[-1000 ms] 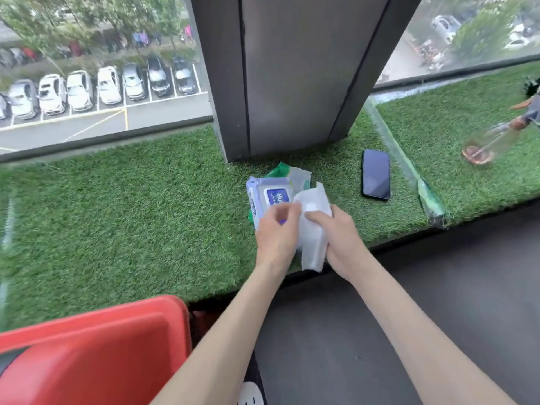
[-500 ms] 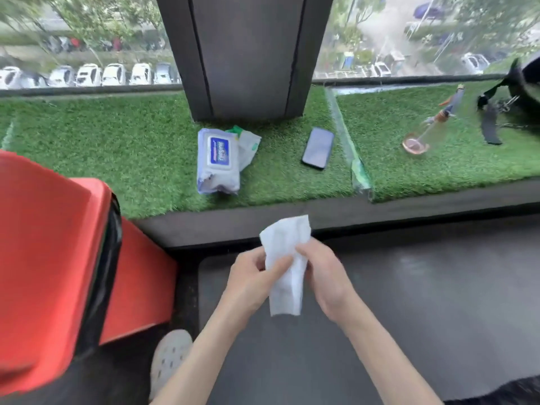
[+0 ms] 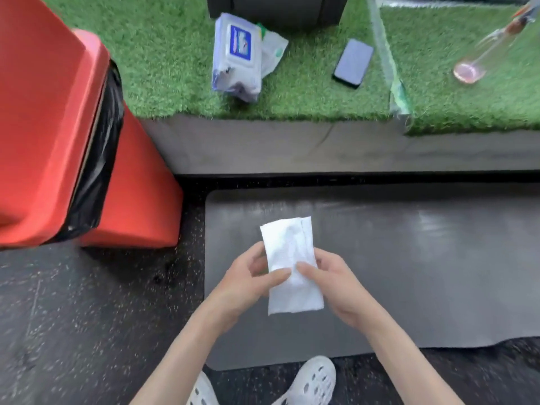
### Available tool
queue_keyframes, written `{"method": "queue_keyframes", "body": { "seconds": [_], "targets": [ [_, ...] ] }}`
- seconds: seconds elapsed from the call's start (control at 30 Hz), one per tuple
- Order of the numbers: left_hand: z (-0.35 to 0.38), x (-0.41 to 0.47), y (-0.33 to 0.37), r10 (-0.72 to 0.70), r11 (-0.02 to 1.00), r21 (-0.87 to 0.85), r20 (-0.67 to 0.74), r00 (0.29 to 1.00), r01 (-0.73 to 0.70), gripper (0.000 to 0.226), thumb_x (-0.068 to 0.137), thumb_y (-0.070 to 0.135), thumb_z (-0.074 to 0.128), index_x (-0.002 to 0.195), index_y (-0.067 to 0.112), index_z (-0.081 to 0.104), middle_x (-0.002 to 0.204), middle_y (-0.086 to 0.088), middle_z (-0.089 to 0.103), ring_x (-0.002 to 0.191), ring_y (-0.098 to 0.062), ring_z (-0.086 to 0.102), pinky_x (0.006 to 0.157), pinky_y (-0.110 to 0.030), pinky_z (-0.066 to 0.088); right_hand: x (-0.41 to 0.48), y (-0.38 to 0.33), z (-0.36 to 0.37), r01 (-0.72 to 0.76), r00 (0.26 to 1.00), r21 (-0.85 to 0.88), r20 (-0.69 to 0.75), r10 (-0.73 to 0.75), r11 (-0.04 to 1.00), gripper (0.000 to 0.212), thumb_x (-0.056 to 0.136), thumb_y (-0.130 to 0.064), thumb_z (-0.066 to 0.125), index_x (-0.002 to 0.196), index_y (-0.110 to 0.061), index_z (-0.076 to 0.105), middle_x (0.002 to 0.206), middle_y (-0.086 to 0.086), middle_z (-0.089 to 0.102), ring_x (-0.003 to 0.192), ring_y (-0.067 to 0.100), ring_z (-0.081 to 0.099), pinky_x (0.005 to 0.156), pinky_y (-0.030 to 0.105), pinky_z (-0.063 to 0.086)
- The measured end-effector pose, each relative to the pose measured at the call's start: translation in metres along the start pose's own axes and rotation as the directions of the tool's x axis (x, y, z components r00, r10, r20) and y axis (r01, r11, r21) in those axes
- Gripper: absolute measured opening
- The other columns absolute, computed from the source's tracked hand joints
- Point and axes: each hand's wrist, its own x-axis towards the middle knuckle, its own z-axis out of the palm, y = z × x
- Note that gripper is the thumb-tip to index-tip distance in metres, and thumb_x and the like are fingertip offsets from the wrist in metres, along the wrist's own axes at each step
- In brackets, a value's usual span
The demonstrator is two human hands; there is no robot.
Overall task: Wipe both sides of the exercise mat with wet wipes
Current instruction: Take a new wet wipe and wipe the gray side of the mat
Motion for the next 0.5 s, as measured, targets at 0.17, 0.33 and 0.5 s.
{"method": "queue_keyframes", "body": {
  "seconds": [0.17, 0.33, 0.5],
  "targets": [
    [-0.024, 0.002, -0.046, -0.008, 1.0, -0.016, -0.109, 0.994, 0.007, 0.027, 0.095, 0.011, 0.062, 0.12, 0.023, 0.061, 0.105, 0.001, 0.075, 0.098, -0.019, 0.071, 0.093, -0.049, 0.053, 0.018, 0.041, 0.016, -0.059, 0.998, 0.114, 0.029, 0.056, 0.992, 0.026, 0.1, -0.012, 0.044, 0.116, -0.006, 0.065, 0.109, 0.012, 0.072, 0.101, 0.027, 0.069, 0.08, 0.034, 0.057],
    [-0.036, 0.015, -0.102, 0.01, 1.0, 0.023, -0.135, 0.991, -0.007, 0.024, 0.1, 0.011, 0.054, 0.12, 0.024, 0.058, 0.1, -0.001, 0.076, 0.094, -0.017, 0.072, 0.084, -0.033, 0.056, 0.044, 0.1, 0.015, -0.079, 0.994, 0.139, 0.089, 0.067, 0.987, 0.029, 0.097, -0.002, 0.046, 0.116, -0.01, 0.066, 0.113, 0.009, 0.071, 0.103, 0.025, 0.068, 0.086, 0.038, 0.056],
    [-0.03, 0.027, -0.143, -0.002, 1.0, -0.015, -0.214, 0.977, -0.002, 0.033, 0.096, -0.006, 0.049, 0.081, 0.015, 0.07, 0.087, 0.003, 0.072, 0.08, -0.011, 0.065, 0.065, -0.018, 0.05, 0.057, 0.13, 0.004, -0.134, 0.98, 0.188, 0.168, 0.103, 0.973, 0.044, 0.089, 0.012, 0.034, 0.073, -0.005, 0.072, 0.077, 0.01, 0.067, 0.059, 0.018, 0.06, 0.046, 0.023, 0.042]
  ]
}}
